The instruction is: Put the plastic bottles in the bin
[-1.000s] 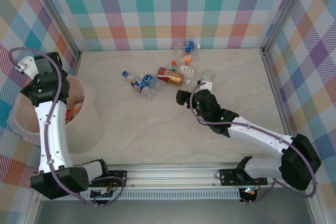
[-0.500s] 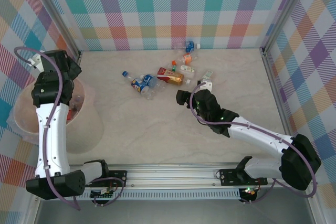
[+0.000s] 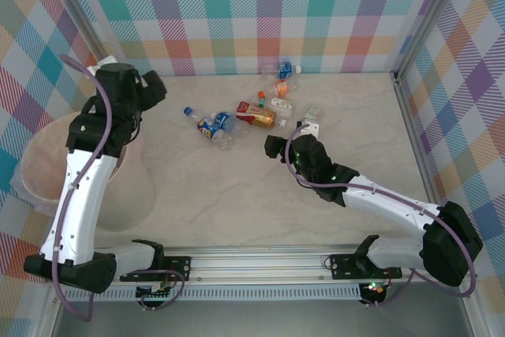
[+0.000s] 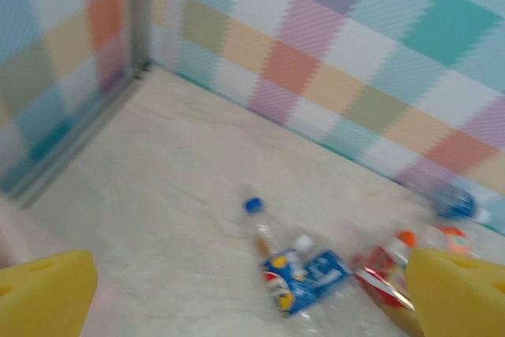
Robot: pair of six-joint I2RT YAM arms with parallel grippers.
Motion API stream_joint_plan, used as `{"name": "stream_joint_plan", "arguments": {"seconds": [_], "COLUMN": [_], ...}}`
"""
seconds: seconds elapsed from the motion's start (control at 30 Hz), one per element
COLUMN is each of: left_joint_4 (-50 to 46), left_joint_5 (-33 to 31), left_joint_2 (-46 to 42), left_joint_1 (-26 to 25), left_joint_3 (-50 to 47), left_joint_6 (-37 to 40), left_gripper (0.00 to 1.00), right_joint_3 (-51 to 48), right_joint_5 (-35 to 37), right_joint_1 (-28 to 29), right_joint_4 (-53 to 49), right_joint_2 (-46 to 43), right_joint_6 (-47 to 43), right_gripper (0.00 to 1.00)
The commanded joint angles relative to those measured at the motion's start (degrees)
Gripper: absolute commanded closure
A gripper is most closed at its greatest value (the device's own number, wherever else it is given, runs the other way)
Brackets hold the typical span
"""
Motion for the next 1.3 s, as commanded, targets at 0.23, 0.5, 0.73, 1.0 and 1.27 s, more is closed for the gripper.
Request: {"name": "stream_joint_plan", "arguments": {"seconds": [0.23, 0.5, 0.73, 1.0, 1.27], "left_joint_4": [5.1, 5.6, 4.9, 3.7, 4.6], "left_joint_5": [5.9, 0.6, 0.2, -0.8, 0.7], "left_joint_2": [9.9, 19.1, 29.2, 38.2, 43.5], "left_joint_1": [-10.7, -13.8, -13.7, -11.9, -6.9], "left_joint_3": [4.4, 5.4, 7.7, 9.3, 5.6], "left_joint_6": [-2.0, -8.1, -11.2, -12.8, -19.1], "left_gripper": [0.00, 0.00, 0.00, 0.00, 0.00], "right_joint_3": [-1.1, -1.8, -3.1, -4.5, -5.0], "right_joint_5": [2.0, 3.1, 4.7, 5.0, 5.2], "right_joint_1": [-0.5, -0.8, -0.8, -1.0, -0.9], "right_joint_4": [0.3, -1.8, -3.8, -4.6, -5.5], "right_joint_2": [-2.8, -4.6, -7.3, -10.5, -11.5], "right_joint_6": [0.5, -0.7, -1.1, -1.5, -1.4], "right_gripper": [0.00, 0.00, 0.00, 0.00, 0.00]}}
